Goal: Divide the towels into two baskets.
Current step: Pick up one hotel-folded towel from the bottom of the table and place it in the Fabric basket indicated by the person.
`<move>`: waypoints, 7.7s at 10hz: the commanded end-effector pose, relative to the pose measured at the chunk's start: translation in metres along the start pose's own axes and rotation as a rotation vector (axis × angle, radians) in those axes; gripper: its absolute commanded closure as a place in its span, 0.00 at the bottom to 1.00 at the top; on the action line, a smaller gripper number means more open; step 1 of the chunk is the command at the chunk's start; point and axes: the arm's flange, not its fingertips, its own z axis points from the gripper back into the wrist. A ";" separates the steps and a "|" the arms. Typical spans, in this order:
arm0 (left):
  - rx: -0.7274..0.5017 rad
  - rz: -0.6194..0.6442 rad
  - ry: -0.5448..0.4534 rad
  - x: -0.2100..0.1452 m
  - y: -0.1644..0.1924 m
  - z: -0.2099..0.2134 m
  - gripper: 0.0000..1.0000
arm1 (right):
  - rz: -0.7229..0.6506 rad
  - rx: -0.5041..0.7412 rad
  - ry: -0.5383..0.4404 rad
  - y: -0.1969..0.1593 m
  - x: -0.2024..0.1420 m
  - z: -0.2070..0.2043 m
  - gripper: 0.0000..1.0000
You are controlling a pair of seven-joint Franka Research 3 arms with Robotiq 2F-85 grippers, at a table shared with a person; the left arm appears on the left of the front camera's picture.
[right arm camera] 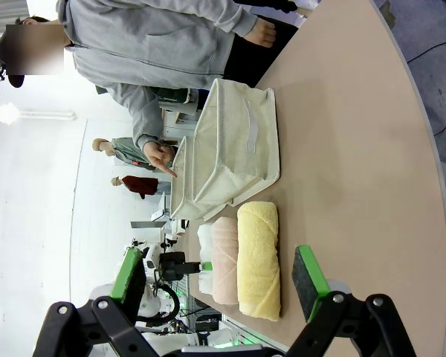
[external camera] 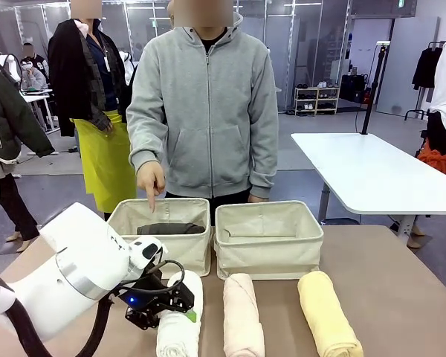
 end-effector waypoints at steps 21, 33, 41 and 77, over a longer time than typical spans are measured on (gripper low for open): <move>0.271 -1.065 -0.036 -0.001 -0.016 0.247 0.63 | 0.005 0.010 -0.007 0.002 -0.001 0.002 0.00; 0.311 -1.546 0.283 0.256 -0.017 0.148 0.63 | 0.005 0.010 -0.007 0.002 -0.001 0.002 0.00; 0.287 -1.515 0.336 0.256 -0.002 0.110 0.00 | 0.005 0.010 -0.007 0.002 -0.001 0.002 0.00; -0.640 -0.054 -0.245 -0.029 0.377 0.305 0.00 | 0.005 0.010 -0.007 0.002 -0.001 0.002 0.00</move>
